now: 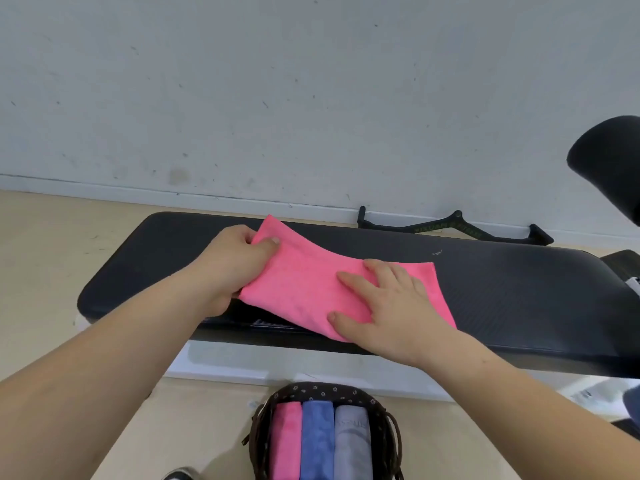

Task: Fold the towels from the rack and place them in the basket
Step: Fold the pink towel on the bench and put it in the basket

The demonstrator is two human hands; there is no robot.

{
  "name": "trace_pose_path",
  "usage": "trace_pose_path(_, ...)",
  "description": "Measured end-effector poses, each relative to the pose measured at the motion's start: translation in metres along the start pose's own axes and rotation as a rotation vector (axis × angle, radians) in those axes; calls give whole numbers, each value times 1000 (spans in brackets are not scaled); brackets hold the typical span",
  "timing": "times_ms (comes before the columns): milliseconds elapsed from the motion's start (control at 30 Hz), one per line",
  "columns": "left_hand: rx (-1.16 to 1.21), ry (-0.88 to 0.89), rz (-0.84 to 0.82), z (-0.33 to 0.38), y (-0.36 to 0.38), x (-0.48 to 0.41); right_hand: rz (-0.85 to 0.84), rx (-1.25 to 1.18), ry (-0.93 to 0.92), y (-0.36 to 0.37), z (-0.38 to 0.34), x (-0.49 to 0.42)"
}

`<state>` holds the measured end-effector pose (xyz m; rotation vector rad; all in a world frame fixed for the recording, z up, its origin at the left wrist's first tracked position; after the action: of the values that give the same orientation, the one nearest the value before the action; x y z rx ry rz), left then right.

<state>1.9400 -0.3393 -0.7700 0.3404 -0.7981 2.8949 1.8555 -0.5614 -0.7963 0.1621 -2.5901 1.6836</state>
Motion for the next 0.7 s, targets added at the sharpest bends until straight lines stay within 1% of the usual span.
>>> trace_pose_path(100, 85, -10, 1, 6, -5, 5, -2, 0, -33, 2, -11, -1)
trace_pose_path(233, 208, 10, -29, 21, 0, 16, -126, -5, 12, 15, -12, -8)
trace_pose_path(333, 242, 20, -84, 32, 14, 21, -115, -12, 23, 15, -14, -12)
trace_pose_path(400, 230, 26, -113, 41, 26, 24, -65, -67, -8, 7, -17, -11)
trace_pose_path(467, 209, 37, -134, 53, 38, 27, 27, -124, -14, -8, -15, -9)
trace_pose_path(567, 163, 51, -170, 65, 57, 29, 219, -199, 86, -41, 11, -7)
trace_pose_path(633, 140, 54, -215, 72, 74, 28, 333, -403, 193, -58, 41, -3)
trace_pose_path(667, 136, 52, -238, 75, 83, 28, 350, -515, 248, -61, 55, 0)
trace_pose_path(700, 131, 51, -254, 78, 92, 28, 331, -617, 296, -61, 65, 4)
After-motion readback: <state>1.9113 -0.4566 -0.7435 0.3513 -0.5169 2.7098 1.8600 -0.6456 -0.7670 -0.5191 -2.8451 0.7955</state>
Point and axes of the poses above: each hand's wrist, its own x-axis away from the middle knuckle, its own y-axis out of the palm, z = x × y, the point moved 4 cm from there along -x, towards the middle knuckle, and after that the axes turned 12 degrees about -x, right-handed, at the moved point
